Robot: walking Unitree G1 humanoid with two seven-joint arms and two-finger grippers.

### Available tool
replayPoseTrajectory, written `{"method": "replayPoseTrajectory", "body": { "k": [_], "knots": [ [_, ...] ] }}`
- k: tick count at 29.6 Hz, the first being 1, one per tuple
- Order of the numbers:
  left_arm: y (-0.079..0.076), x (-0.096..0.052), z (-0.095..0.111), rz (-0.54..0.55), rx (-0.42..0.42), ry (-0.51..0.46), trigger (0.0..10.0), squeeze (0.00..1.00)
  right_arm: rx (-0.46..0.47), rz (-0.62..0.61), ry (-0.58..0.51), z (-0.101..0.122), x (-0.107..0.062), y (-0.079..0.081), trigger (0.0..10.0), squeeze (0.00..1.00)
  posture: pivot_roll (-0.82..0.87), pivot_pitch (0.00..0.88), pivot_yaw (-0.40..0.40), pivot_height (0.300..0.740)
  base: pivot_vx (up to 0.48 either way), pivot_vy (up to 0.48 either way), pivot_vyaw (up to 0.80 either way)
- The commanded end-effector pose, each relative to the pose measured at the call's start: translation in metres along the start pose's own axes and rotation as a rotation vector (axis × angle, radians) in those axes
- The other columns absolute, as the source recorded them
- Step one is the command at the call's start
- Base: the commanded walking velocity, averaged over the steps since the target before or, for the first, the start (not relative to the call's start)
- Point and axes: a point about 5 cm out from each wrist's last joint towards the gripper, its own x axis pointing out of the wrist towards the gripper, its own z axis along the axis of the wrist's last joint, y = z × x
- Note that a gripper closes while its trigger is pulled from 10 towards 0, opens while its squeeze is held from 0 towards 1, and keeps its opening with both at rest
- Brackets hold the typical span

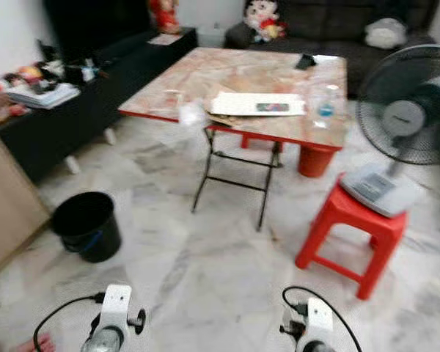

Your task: Picking trash to rubbish bin

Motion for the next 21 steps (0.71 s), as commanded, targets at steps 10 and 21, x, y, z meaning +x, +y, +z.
{"method": "replayPoseTrajectory", "body": {
  "k": [10, 21],
  "knots": [
    [0.0025, -0.0007, -0.0032, 0.007, 0.007, 0.020, 10.0, 0.00, -0.014, 0.015, -0.020, 0.0090, 0.0031, 0.0095, 10.0, 0.00, -0.02, 0.012, 0.010, 0.740, 0.000, 0.000, 0.80],
    [0.0013, -0.0005, -0.0023, 0.011, 0.014, 0.013, 10.0, 0.00, -0.021, 0.024, -0.019, 0.0071, 0.0028, 0.0110, 10.0, 0.00, -0.02, 0.008, 0.006, 0.740, 0.000, 0.000, 0.78]
  ]
}}
